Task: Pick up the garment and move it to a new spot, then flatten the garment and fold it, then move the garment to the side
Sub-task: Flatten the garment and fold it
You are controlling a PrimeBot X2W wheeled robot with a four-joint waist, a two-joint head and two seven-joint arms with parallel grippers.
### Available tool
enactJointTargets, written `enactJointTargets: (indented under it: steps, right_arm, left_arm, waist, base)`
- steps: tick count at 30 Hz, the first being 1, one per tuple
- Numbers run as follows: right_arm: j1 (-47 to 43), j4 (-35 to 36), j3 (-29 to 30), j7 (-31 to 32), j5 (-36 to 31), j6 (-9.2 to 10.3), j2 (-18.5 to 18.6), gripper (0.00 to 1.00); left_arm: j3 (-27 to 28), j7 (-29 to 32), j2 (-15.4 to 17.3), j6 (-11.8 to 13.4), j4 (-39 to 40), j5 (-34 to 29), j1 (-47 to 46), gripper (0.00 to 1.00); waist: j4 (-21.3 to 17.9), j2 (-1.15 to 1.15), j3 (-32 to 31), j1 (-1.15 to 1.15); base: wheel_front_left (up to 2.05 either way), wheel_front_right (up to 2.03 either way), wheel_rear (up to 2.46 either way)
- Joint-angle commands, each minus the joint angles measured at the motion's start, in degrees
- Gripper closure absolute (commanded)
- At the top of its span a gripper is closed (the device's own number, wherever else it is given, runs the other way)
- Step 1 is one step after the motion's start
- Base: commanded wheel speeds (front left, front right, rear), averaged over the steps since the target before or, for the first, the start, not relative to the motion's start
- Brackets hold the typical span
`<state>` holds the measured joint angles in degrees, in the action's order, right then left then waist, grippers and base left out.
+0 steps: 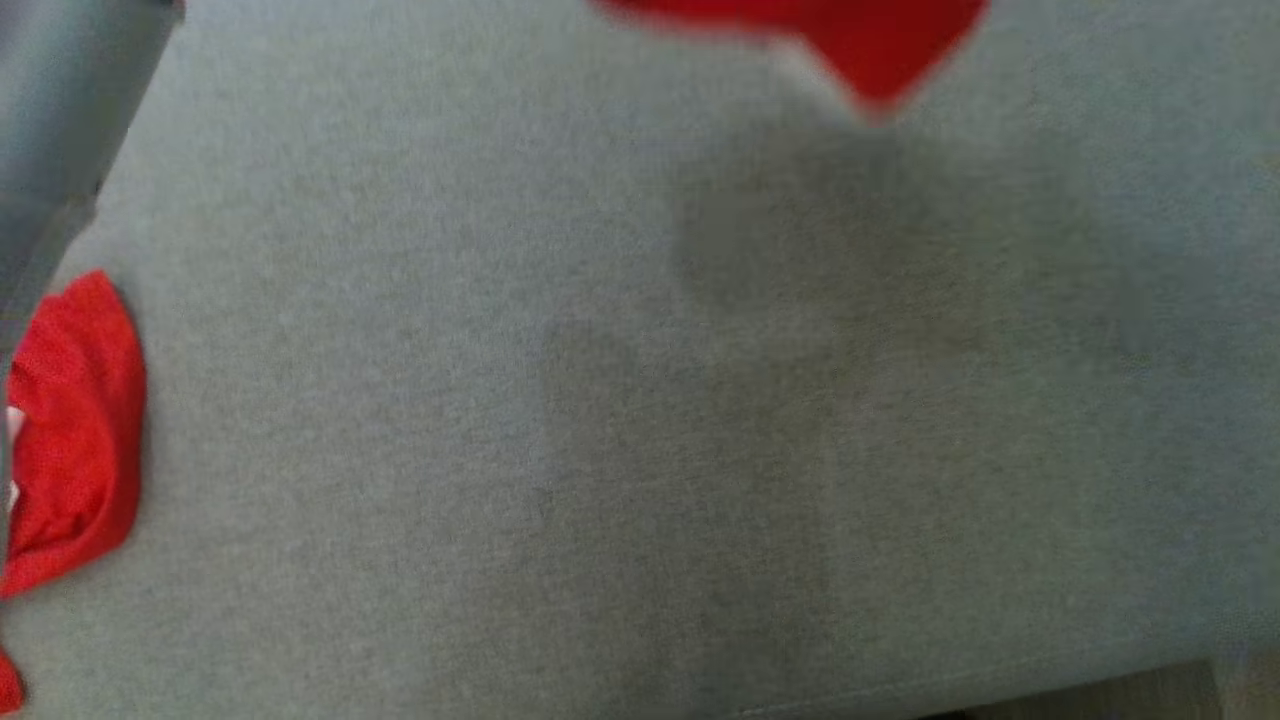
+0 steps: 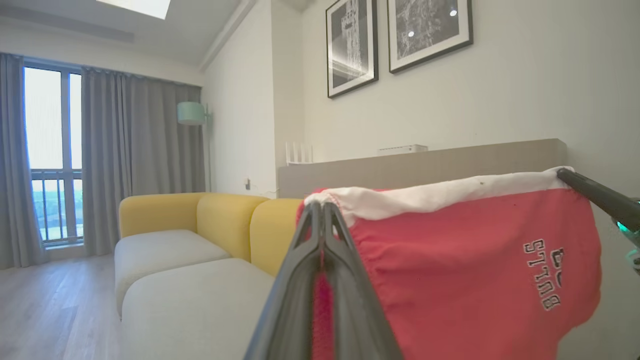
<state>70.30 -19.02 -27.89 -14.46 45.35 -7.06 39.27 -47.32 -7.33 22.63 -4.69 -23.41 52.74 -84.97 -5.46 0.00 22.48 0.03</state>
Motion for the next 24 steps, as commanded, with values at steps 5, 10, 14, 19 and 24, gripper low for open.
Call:
enactJointTargets:
  steps: [5,10,14,19,24]
  right_arm:
    - [1.63,3.53,5.03,-0.51,-0.96,-0.43,-0.86,1.0]
    - [-4.89,6.82,5.05,-0.52,-1.06,-0.43,0.14,1.0]
    - [-13.48,8.62,4.01,-0.53,-0.51,-0.43,0.65,1.0]
    - [-26.5,9.61,3.31,-0.53,0.64,-0.43,0.28,1.0]
    - [-41.27,10.38,3.97,-0.53,2.72,-0.43,0.81,1.0]
  left_arm:
    - [3.17,-6.57,-1.37,-1.56,-4.3,-2.82,-5.43,1.0]
    - [2.61,-7.59,-1.94,-2.51,-3.66,-4.41,0.73,1.0]
    - [3.87,-7.64,-2.19,-2.71,-0.79,-5.18,11.14,1.0]
    - [2.14,-7.65,-2.04,-2.78,2.91,-3.01,26.78,1.0]
    - [0.53,-7.66,0.08,-2.79,6.67,-1.55,42.96,1.0]
  waist:
    - [1.47,0.0,5.89,-0.03]
    - [2.08,0.0,6.86,-0.03]
    - [2.78,0.0,6.35,-0.03]
    - [3.44,0.0,2.8,-0.03]
    - [3.27,0.0,-3.05,-0.03]
  base:
    - [0.0,0.0,0.0]
    - [0.0,0.0,0.0]
    - [0.0,0.0,0.0]
    - [0.0,0.0,0.0]
    - [0.0,0.0,0.0]
